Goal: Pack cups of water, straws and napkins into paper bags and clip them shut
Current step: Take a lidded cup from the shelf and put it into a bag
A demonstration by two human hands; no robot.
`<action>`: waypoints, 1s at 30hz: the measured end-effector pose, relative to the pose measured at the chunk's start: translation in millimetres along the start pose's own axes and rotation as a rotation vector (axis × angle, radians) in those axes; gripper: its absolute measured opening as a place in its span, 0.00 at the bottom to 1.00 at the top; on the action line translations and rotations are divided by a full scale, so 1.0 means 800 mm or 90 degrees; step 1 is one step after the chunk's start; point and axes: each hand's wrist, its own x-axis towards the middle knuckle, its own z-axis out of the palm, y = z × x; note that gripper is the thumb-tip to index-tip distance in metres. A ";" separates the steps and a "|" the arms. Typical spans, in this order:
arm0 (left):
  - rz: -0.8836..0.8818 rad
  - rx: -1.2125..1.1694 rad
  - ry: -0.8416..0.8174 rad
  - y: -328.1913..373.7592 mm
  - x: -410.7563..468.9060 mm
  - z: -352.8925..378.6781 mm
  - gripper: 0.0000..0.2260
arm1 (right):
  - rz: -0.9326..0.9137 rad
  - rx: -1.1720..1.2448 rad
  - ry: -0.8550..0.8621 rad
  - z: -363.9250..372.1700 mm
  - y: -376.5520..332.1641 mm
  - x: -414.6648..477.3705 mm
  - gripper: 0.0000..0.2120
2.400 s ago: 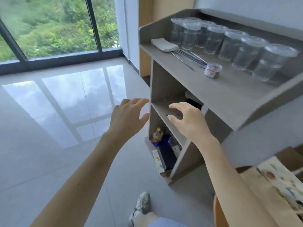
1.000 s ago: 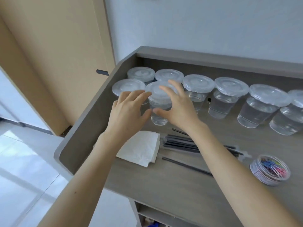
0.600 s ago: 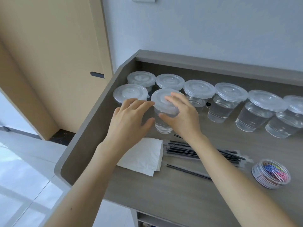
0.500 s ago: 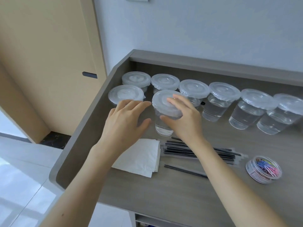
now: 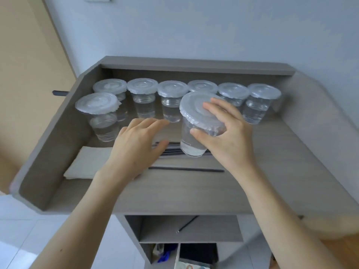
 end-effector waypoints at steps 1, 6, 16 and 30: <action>0.001 -0.003 -0.002 0.020 -0.006 0.004 0.18 | 0.002 -0.006 -0.001 -0.021 0.004 -0.012 0.24; 0.034 -0.029 -0.012 0.147 -0.048 0.032 0.19 | 0.012 -0.050 -0.006 -0.139 0.033 -0.090 0.25; 0.101 -0.130 -0.117 0.401 -0.123 0.133 0.19 | 0.131 -0.169 -0.002 -0.384 0.142 -0.250 0.24; 0.322 -0.251 -0.277 0.768 0.004 0.357 0.19 | 0.320 -0.368 0.156 -0.672 0.410 -0.307 0.25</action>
